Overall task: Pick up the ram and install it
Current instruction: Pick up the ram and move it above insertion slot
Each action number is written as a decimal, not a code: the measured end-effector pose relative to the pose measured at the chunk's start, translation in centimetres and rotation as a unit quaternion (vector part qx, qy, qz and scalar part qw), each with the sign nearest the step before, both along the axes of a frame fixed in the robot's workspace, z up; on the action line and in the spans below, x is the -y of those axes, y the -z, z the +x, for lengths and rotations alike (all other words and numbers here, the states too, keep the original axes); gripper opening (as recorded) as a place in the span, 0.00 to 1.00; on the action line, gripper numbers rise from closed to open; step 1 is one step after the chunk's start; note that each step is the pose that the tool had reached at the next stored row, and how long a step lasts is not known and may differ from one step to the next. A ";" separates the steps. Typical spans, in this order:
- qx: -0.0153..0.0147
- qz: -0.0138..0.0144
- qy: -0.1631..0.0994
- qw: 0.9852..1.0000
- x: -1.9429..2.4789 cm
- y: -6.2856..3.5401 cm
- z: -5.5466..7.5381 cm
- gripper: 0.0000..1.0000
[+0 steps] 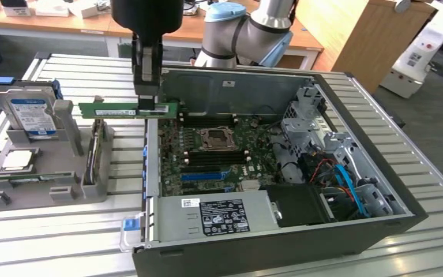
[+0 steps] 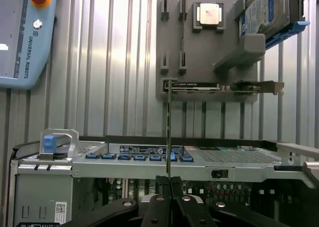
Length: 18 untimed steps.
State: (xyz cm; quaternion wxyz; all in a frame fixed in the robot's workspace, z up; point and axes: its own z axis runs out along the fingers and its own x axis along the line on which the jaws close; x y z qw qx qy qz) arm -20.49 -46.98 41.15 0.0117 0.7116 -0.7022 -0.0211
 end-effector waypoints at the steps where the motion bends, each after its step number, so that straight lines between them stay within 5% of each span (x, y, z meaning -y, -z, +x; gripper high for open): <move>1: 0.000 0.000 0.000 1.000 0.00 0.00 0.1 0.12; 18: 0.000 0.000 0.000 1.000 0.00 0.00 3.9 0.12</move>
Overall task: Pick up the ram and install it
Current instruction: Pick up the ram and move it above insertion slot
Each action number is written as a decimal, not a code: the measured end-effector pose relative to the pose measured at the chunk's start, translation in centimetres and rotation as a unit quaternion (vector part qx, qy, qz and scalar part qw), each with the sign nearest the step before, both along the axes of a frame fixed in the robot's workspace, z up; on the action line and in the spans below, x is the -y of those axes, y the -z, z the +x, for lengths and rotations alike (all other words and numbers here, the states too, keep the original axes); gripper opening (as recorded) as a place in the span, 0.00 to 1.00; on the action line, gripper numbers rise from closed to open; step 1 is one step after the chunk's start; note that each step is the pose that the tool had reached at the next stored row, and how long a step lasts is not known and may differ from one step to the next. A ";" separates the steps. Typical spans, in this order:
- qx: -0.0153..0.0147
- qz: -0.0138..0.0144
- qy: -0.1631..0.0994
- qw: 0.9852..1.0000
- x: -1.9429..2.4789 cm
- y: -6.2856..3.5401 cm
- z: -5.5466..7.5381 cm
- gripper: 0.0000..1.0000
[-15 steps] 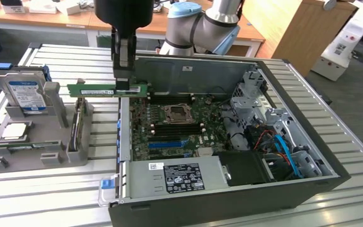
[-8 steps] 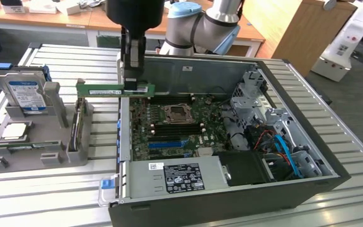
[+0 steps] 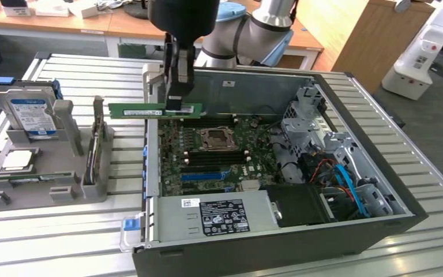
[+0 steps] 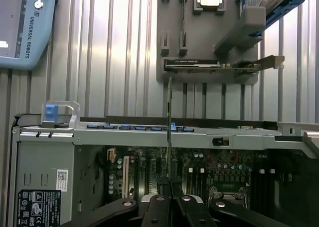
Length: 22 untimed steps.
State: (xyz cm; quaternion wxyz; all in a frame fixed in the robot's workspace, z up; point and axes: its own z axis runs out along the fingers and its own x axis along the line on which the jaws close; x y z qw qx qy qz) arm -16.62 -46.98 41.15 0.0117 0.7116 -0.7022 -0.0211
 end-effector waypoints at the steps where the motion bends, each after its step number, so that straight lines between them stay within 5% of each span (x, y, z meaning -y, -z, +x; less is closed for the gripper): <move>1: 0.000 0.000 0.000 1.000 0.00 0.00 0.3 0.12; 22: 0.000 0.000 0.000 1.000 0.00 0.00 6.2 0.12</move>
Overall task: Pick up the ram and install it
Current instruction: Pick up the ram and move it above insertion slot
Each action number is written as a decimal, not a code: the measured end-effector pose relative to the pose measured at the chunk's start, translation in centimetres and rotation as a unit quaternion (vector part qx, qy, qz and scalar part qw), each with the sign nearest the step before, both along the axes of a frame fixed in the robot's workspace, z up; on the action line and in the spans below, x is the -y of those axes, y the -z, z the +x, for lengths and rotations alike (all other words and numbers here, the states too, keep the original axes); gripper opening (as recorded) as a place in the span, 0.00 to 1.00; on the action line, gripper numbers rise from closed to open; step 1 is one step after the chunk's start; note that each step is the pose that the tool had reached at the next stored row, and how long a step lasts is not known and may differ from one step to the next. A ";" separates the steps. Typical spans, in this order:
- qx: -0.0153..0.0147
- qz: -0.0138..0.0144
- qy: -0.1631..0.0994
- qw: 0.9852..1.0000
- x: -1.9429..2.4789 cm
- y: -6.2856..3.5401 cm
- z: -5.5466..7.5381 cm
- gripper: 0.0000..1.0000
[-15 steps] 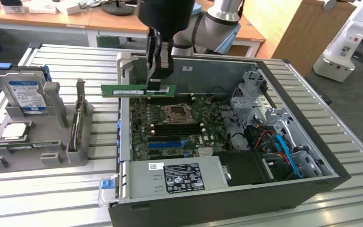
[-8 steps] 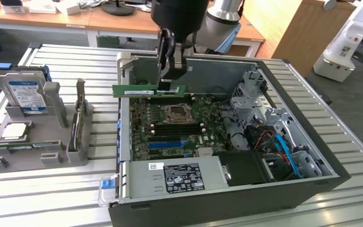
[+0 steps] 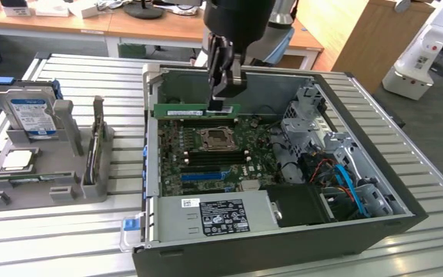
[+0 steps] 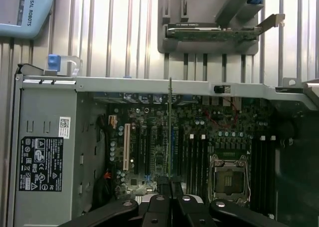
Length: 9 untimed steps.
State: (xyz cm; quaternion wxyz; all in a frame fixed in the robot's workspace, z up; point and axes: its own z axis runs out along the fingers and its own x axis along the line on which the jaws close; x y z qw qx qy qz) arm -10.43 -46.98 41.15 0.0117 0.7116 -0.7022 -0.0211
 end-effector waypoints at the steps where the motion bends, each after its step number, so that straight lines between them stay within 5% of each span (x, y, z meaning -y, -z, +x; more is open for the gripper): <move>1: 0.000 0.000 0.000 1.000 0.00 0.00 0.3 0.12; 9: 0.000 0.000 0.000 1.000 0.00 0.00 2.2 0.12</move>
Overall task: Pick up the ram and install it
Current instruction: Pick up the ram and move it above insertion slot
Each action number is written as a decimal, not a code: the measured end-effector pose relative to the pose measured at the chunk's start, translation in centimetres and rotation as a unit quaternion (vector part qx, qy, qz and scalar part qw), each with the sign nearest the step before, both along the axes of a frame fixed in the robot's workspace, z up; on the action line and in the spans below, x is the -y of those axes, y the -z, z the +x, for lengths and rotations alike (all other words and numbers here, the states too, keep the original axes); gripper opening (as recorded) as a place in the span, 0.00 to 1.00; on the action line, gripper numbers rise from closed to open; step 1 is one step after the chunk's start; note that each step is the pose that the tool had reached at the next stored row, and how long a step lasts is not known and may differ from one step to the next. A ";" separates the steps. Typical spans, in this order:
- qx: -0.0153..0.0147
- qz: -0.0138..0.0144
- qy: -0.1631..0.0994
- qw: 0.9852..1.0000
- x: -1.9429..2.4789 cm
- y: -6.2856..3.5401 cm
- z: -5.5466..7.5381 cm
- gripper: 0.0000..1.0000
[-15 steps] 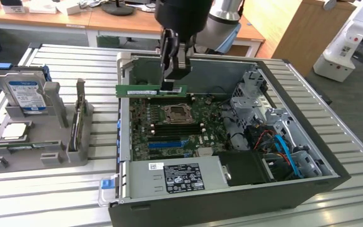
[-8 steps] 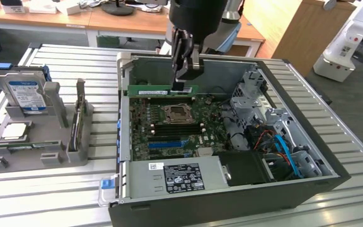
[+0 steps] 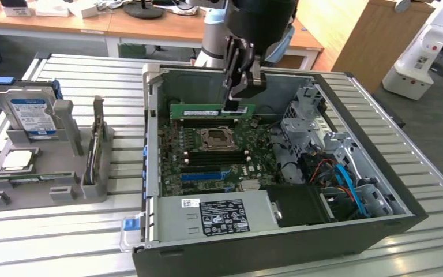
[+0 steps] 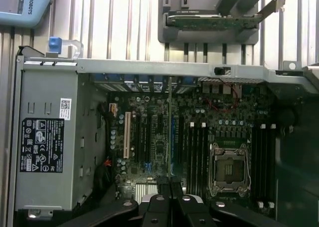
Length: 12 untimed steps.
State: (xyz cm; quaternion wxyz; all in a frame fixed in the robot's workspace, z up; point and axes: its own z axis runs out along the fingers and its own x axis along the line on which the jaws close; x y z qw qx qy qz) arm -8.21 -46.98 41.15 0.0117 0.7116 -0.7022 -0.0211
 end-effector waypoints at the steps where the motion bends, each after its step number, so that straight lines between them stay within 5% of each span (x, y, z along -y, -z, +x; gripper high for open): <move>1: 0.000 0.000 0.000 1.000 0.00 0.00 0.3 0.12; 12: 0.000 0.000 0.000 1.000 0.00 0.00 3.2 0.12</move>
